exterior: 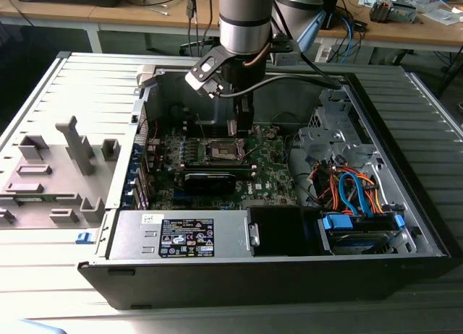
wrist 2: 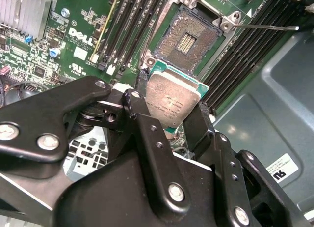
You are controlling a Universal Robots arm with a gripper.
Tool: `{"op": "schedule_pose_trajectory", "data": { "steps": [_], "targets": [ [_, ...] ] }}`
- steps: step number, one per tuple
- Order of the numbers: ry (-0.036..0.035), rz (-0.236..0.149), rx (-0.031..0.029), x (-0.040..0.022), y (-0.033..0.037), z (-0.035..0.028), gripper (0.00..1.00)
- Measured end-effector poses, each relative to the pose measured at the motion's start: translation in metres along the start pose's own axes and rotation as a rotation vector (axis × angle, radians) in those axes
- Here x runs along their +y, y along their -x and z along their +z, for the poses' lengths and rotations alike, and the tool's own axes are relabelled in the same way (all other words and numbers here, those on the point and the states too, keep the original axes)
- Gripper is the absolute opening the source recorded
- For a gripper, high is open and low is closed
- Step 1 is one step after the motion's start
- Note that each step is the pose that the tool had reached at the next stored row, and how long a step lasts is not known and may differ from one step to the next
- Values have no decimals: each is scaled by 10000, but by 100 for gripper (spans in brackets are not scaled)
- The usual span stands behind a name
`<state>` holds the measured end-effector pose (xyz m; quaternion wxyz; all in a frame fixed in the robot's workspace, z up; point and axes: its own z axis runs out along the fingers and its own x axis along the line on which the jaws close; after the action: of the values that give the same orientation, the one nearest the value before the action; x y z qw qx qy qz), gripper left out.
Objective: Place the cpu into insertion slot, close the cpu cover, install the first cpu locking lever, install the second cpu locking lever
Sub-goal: 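Place the cpu into insertion slot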
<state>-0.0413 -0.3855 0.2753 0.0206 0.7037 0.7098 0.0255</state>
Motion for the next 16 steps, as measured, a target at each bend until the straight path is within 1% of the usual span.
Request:
{"op": "schedule_pose_trajectory", "data": {
  "steps": [16],
  "targets": [
    [0, 0, 0, -29, 0, 5, 54]
  ]
}}
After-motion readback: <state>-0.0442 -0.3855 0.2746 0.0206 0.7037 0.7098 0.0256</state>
